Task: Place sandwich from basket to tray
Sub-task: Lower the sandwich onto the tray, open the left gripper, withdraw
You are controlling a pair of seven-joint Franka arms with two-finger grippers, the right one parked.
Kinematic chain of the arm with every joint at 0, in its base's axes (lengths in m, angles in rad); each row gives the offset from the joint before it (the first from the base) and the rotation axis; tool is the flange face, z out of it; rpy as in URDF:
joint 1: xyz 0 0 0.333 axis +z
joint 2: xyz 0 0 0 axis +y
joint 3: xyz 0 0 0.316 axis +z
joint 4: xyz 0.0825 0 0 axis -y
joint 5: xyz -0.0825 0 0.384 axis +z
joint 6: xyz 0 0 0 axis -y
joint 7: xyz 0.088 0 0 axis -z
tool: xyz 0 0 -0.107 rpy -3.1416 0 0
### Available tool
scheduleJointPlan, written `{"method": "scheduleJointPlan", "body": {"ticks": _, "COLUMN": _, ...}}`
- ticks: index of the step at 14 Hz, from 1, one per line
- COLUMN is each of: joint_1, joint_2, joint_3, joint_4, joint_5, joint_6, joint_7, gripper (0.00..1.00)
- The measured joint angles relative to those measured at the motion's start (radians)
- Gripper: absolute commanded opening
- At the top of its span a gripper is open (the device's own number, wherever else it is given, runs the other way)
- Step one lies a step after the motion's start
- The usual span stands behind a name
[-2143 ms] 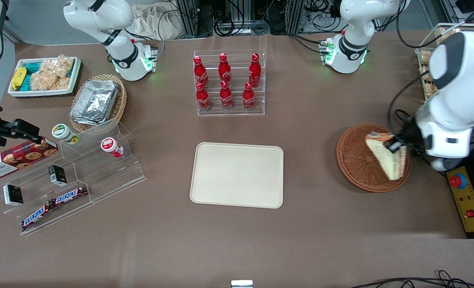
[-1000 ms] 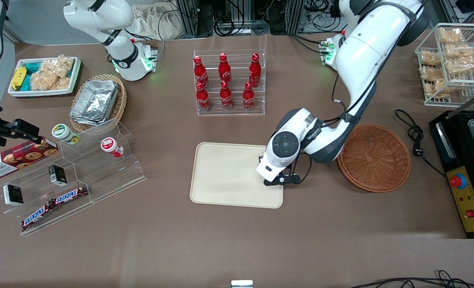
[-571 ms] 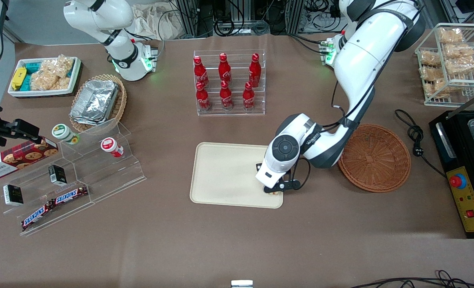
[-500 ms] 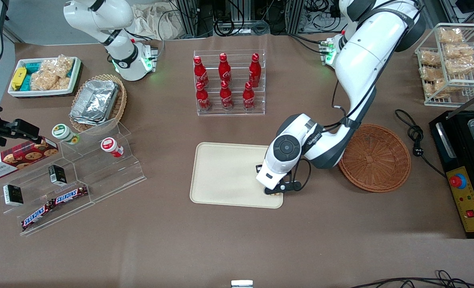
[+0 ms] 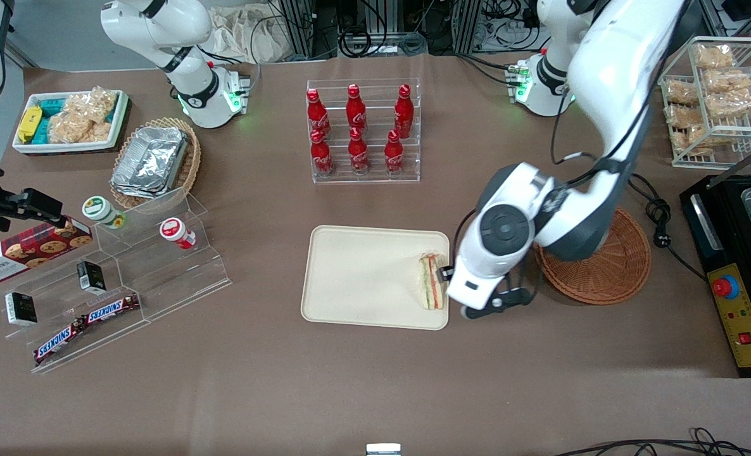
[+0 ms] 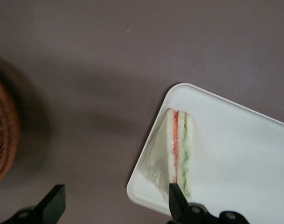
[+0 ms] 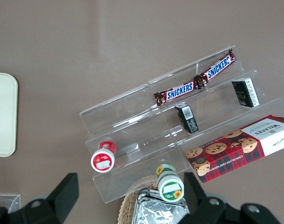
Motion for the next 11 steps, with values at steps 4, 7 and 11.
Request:
{"method": "scheduleJointPlan", "body": {"ticks": 4, "joint_1": 0.125, "joint_2": -0.159, "joint_3": 0.001, "joint_4": -0.038, "joint_5": -0.074, "joint_6": -0.029, "joint_7": 0.043, "gripper": 0.99}}
{"method": "scheduleJointPlan", "body": {"ticks": 7, "joint_1": 0.218, "joint_2": -0.254, "joint_3": 0.002, "joint_4": -0.112, "joint_5": -0.144, "joint_6": -0.029, "joint_7": 0.143, "gripper": 0.99}}
{"method": "scheduleJointPlan", "body": {"ticks": 11, "joint_1": 0.366, "joint_2": -0.395, "joint_3": 0.005, "joint_4": -0.273, "joint_5": -0.24, "joint_6": -0.03, "joint_7": 0.362, "gripper": 0.99}}
